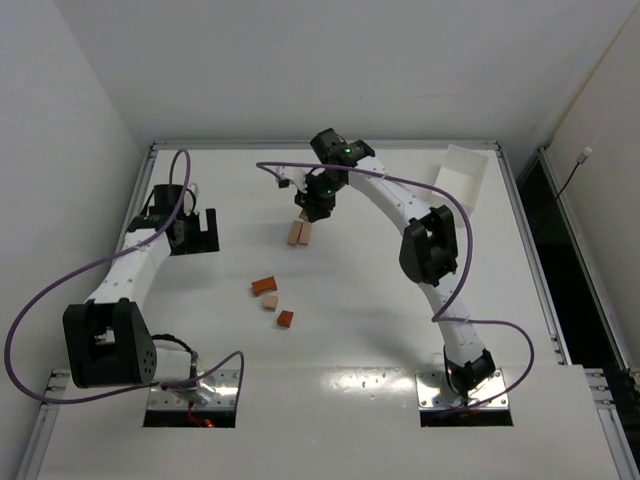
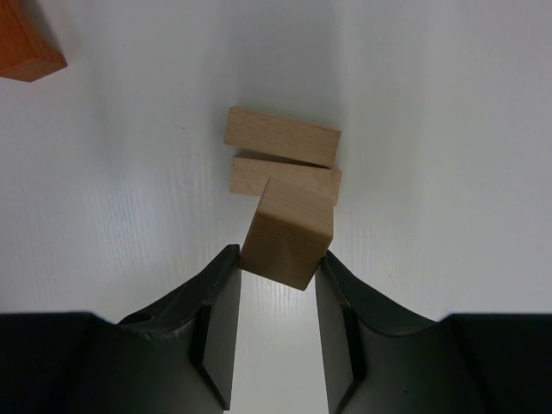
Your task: Build the wood block tower
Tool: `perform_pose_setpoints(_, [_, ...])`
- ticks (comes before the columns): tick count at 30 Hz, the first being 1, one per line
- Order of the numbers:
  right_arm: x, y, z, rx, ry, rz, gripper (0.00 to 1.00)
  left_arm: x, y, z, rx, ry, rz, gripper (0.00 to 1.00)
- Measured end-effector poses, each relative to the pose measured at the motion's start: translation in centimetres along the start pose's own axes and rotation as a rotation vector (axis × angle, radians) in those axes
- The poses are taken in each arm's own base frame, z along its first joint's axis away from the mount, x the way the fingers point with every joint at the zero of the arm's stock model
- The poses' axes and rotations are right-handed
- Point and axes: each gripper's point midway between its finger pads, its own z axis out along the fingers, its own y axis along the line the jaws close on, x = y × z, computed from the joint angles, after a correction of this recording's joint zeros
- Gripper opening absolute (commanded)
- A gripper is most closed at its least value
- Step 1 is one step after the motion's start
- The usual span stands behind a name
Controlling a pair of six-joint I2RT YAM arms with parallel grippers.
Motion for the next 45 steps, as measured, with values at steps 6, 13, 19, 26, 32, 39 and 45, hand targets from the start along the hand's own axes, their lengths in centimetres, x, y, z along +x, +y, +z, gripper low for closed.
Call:
perform_pose_setpoints(6, [1.0,0.5,2.9,-0.035,0.023,-0.003,0.0,0.0,0.0,0.0,0.002,0.0,0.0,0.93])
perform_pose_setpoints(13, [1.7,0.0,5.4,-0.031,0.038,-0.014,0.0,0.0,0.0,0.0,0.003,0.001,-0.002,0.93])
perform_pose_setpoints(19, [1.1,-0.9,5.5,0.01,0.029,-0.034,0.0,0.0,0.2,0.0,0.003,0.003,-0.01,0.93])
perform_pose_setpoints(26, [1.3,-1.8,5.7,0.045,0.043,-0.042,0.0,0.1,0.3,0.0,0.006,0.004,-0.016,0.93])
perform_pose_setpoints(32, [2.5,-1.8,6.4,0.044,0.081,-0.031,0.0,0.1,0.2,0.0,0.014,0.004,-0.016,0.93])
perform_pose_setpoints(39, [3.2,-1.4,6.6,0.028,0.101,-0.02,0.0,0.1,0.0,0.0,0.021,0.005,-0.016,0.93])
perform_pose_setpoints(45, [3.5,-1.4,6.6,0.032,0.118,-0.022,0.08,0.4,0.0,0.4,0.023,0.023,-0.016,0.93])
